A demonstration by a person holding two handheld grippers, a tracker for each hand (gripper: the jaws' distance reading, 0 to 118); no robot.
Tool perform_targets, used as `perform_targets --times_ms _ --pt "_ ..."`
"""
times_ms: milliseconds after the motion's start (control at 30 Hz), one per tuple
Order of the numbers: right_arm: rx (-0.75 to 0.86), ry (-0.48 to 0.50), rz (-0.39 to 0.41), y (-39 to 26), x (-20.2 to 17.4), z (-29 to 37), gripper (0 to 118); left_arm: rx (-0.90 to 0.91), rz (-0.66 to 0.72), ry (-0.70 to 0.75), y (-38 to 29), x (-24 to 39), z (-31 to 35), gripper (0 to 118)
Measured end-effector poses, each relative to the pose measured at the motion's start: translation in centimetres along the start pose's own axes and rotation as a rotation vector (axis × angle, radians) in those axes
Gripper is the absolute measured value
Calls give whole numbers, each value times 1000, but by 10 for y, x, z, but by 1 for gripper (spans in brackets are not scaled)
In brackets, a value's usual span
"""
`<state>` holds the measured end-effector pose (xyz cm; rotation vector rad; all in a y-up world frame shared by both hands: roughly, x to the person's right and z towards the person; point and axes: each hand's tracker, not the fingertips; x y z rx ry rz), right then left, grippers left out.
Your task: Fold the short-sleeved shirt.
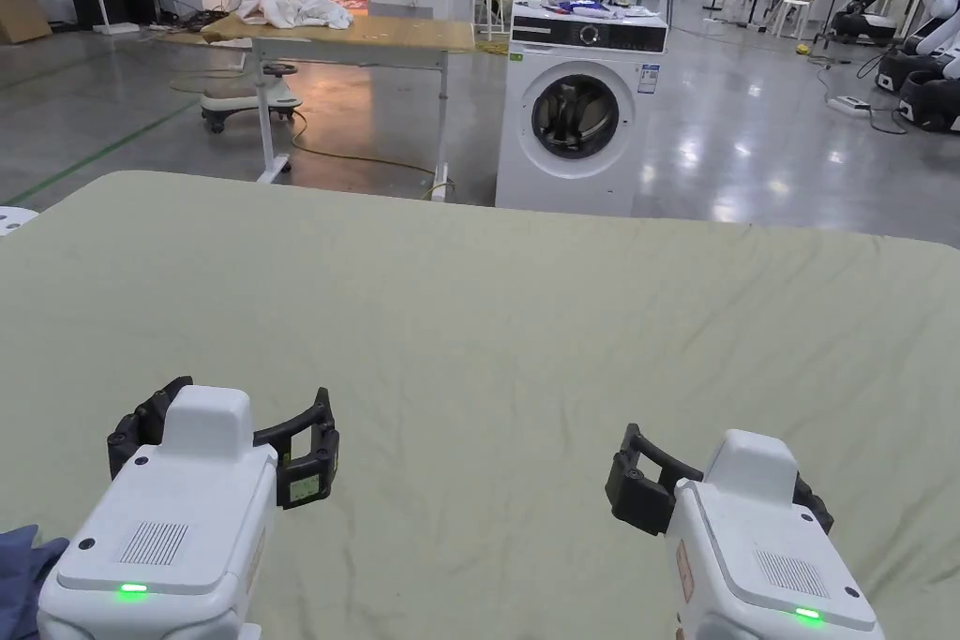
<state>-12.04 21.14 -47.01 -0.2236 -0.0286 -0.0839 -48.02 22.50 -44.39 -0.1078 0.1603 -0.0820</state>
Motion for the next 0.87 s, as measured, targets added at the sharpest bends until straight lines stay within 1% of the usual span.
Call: perform_targets --times_ms 100,167,300,400,467,533,633,733,867 --pt "-47 38 -38 3 0 -4 107 0 9 -10 2 0 -1 102" --pt "-86 35 -74 7 -2 -5 107 3 14 -10 4 0 -1 102" --pt "-153 -1 -96 14 -5 -8 107 2 22 -8 5 0 -1 102" --pt "-206 -36 -75 18 -9 -10 107 -5 24 -8 6 0 -3 102" --pt "-204 -55 -48 19 -12 -11 107 -8 22 -9 7 0 -3 102" --pt "-204 -52 -53 19 -10 -12 107 -14 20 -9 7 0 -3 102" --pt "-216 -39 -80 19 -7 -13 106 -20 19 -9 6 1 -4 102" --pt "-216 -37 -76 18 -6 -13 106 -28 20 -6 6 1 -4 102" --pt "-203 -64 -40 21 -6 -14 106 -27 21 -10 5 1 -5 102"
